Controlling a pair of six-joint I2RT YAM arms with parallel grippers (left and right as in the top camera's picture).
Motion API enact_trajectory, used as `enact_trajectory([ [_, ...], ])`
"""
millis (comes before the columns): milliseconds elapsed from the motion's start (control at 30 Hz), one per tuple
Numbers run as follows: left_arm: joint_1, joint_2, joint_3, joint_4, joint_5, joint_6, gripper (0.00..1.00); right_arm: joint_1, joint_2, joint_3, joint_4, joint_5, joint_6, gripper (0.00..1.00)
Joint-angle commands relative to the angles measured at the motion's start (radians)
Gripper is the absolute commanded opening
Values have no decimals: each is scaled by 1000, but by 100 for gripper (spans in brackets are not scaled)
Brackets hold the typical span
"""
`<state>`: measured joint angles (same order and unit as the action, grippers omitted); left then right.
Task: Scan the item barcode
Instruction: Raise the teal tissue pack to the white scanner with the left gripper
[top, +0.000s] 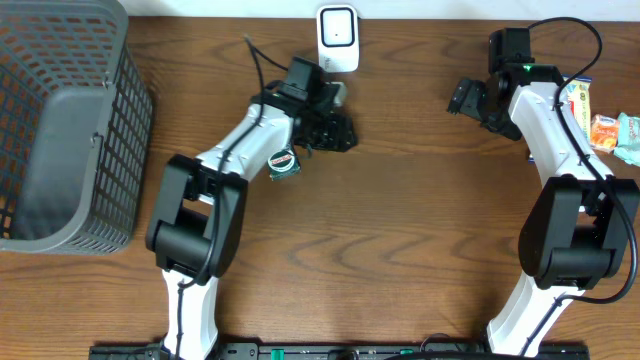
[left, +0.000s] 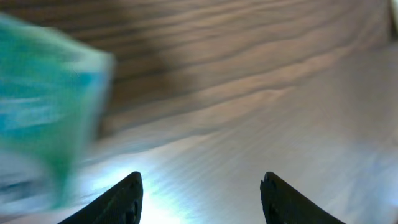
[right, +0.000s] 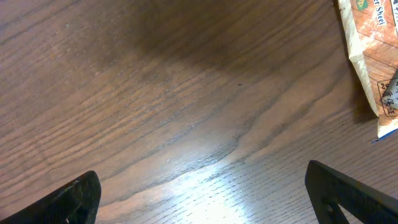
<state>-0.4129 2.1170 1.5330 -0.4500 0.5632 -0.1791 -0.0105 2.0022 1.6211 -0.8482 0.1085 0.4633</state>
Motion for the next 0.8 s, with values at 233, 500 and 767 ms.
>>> enact_trajectory([
  [233,-25,-144,24,-9,-127,-28,60,-3,12,-3,-1,5,11,99],
  [500,46,-203,21,-7,-573,21,22,-3,12,-3,-1,5,11,99],
  [767,47,-58,21,80,-572,21,9,-3,12,-3,-1,5,11,99],
])
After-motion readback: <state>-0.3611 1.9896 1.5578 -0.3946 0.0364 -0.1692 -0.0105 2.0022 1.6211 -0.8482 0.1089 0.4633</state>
